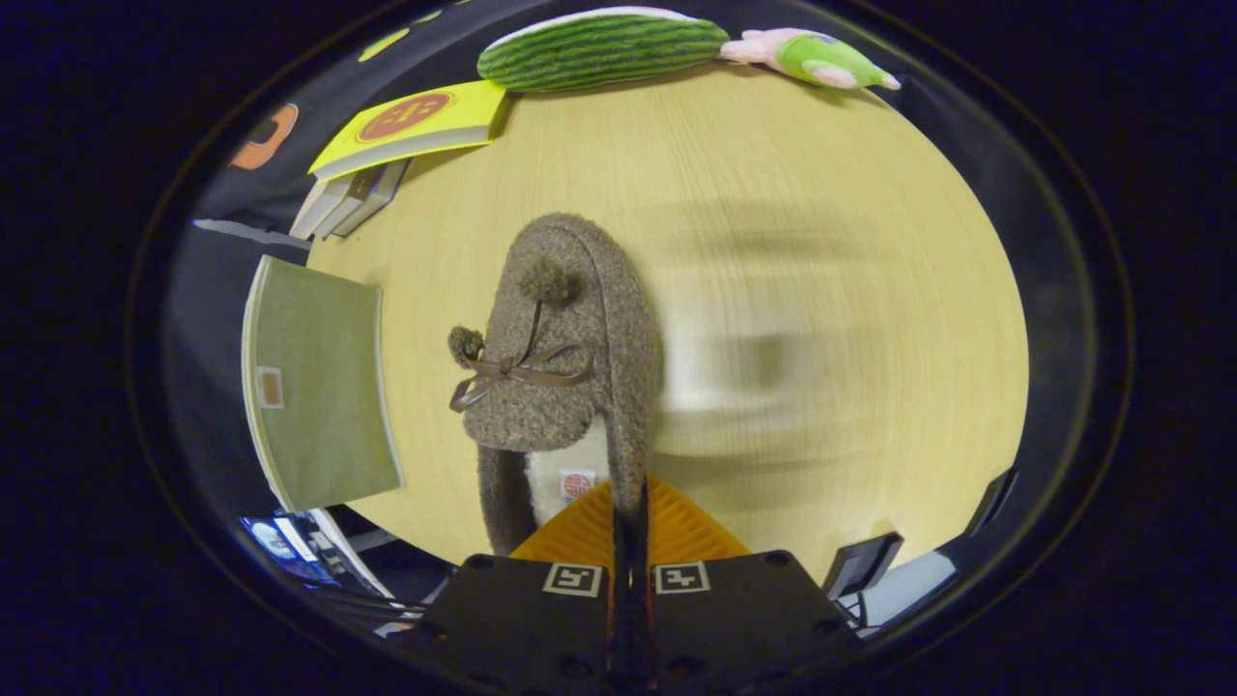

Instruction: Open the storage box then place both shoes into the box .Put the left shoe in first, then the right shoe, with the right side of both shoes facing outward in a uniform manner.

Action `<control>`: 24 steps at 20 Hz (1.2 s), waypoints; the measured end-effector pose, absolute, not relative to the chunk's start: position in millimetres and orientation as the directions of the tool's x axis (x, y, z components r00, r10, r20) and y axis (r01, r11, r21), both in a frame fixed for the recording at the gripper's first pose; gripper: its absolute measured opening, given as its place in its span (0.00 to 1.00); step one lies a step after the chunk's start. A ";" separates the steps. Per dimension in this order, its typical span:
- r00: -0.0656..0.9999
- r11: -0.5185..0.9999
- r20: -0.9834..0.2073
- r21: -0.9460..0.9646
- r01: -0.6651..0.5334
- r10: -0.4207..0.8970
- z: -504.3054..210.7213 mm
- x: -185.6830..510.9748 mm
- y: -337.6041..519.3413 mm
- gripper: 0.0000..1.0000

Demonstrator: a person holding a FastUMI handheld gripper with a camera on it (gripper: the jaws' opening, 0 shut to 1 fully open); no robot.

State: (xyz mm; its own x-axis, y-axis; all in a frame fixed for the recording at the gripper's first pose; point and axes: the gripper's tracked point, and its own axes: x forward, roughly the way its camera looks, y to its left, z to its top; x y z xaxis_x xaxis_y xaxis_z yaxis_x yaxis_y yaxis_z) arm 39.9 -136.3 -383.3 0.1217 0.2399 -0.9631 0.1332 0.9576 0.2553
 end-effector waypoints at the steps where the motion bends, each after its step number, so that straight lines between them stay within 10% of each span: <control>1: 0.123 0.953 -0.960 0.269 0.142 0.252 -375.6 35.6 -130.2 0.06; 24: 0.289 0.938 -0.914 0.328 0.110 0.286 -222.7 42.2 162.8 0.06</control>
State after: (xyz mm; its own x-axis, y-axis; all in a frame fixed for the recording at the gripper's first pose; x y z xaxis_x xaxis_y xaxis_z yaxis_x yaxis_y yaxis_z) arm 42.2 162.8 -222.7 0.2891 0.2856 -0.9137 0.1104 0.9381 0.3282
